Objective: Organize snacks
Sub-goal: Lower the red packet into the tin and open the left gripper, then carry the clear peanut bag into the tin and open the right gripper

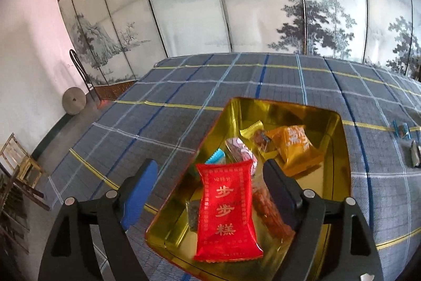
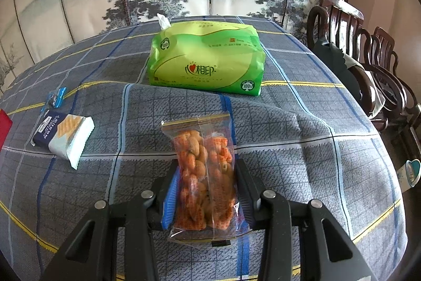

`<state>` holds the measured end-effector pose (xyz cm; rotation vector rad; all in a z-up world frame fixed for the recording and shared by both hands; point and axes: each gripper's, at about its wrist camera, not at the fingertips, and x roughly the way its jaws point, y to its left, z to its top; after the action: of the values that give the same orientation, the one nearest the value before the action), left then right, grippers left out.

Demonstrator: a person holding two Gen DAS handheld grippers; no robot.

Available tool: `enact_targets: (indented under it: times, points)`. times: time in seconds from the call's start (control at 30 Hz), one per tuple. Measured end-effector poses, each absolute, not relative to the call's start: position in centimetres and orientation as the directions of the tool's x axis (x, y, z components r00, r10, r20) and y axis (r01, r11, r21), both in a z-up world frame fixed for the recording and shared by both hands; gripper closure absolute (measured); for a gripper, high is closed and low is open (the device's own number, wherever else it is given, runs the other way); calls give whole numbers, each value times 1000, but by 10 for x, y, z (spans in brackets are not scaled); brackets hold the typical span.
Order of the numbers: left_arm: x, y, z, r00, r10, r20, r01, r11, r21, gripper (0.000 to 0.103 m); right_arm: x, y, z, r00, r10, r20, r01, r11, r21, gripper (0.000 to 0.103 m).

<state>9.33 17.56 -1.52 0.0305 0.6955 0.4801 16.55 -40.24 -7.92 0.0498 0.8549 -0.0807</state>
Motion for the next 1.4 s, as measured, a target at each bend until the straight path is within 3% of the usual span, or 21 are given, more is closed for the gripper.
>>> enact_targets:
  times: [0.93, 1.4]
  points:
    - [76, 202, -8, 660, 463, -592, -482, 865, 139, 23, 126, -369, -49, 688, 62, -723, 76, 985, 157, 63]
    - [39, 253, -14, 611, 485, -626, -566, 820, 84, 22, 128, -220, 9, 689, 321, -649, -238, 947, 215, 63]
